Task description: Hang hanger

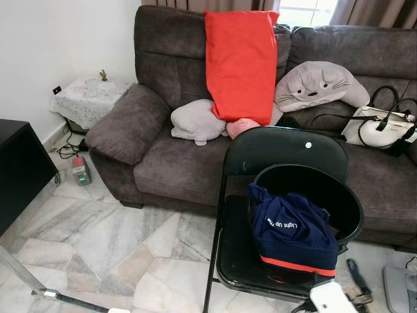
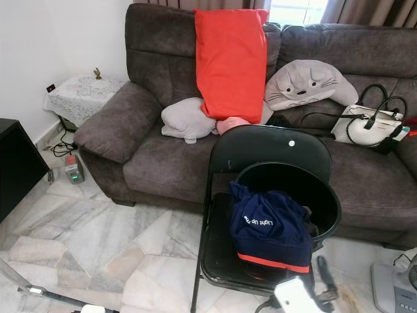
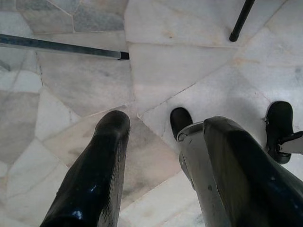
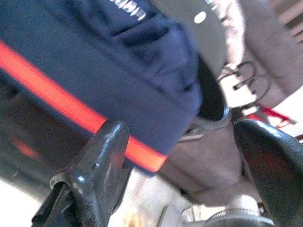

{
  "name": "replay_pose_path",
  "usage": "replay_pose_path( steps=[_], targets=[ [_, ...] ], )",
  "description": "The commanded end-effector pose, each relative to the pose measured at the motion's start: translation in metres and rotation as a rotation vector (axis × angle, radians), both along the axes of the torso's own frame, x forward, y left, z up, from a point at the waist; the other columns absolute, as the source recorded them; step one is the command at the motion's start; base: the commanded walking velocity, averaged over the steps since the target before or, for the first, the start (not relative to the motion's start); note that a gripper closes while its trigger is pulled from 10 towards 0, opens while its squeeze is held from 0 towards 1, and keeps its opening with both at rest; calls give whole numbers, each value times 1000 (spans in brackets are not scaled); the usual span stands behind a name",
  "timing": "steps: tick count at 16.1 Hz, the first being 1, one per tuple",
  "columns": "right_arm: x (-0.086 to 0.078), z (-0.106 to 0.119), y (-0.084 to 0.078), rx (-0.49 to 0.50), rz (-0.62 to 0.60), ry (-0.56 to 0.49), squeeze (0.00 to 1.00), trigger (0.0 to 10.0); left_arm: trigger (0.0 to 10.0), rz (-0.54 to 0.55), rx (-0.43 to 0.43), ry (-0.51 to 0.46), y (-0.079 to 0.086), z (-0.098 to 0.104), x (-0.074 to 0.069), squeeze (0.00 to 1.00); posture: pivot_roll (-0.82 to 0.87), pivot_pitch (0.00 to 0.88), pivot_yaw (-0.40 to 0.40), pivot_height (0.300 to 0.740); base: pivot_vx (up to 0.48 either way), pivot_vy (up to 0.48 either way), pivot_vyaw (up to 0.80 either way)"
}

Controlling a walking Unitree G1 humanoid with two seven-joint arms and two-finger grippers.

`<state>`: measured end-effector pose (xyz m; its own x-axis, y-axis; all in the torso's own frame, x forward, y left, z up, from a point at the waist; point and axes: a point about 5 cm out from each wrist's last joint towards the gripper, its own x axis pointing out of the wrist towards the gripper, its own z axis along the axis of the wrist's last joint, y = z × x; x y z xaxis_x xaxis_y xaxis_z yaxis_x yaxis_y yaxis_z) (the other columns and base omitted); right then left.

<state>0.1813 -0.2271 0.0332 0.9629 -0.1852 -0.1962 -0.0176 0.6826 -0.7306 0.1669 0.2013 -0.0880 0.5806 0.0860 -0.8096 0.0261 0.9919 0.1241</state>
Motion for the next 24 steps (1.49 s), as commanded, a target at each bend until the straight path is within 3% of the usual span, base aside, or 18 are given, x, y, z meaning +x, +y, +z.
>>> replay_pose_path(
  steps=[1, 6, 11, 16, 24],
  targets=[
    [-3, 0, 2, -5, -9, 39, 0, 10000, 10000, 5, 1, 23, 1, -2, -5, 0, -109, 26, -3, 740, 0, 0, 0],
    [-7, -13, -9, -42, -125, 164, 0, 10000, 10000, 4, -3, 27, 0, -2, -4, 0, -109, 40, -1, 740, 0, 0, 0],
    [7, -19, -22, -93, -160, 173, 0, 10000, 10000, 11, -9, 26, -2, -3, -4, 0, -106, 43, 1, 740, 0, 0, 0],
    [15, -28, -24, -112, -163, 193, 0, 10000, 10000, 26, 0, 24, 1, -2, -5, 0, -97, 53, 3, 740, 0, 0, 0],
    [25, -27, -20, -144, -107, 136, 0, 10000, 10000, 31, 0, 21, 1, -2, -4, 0, -95, 57, 4, 740, 0, 0, 0]
  ],
)
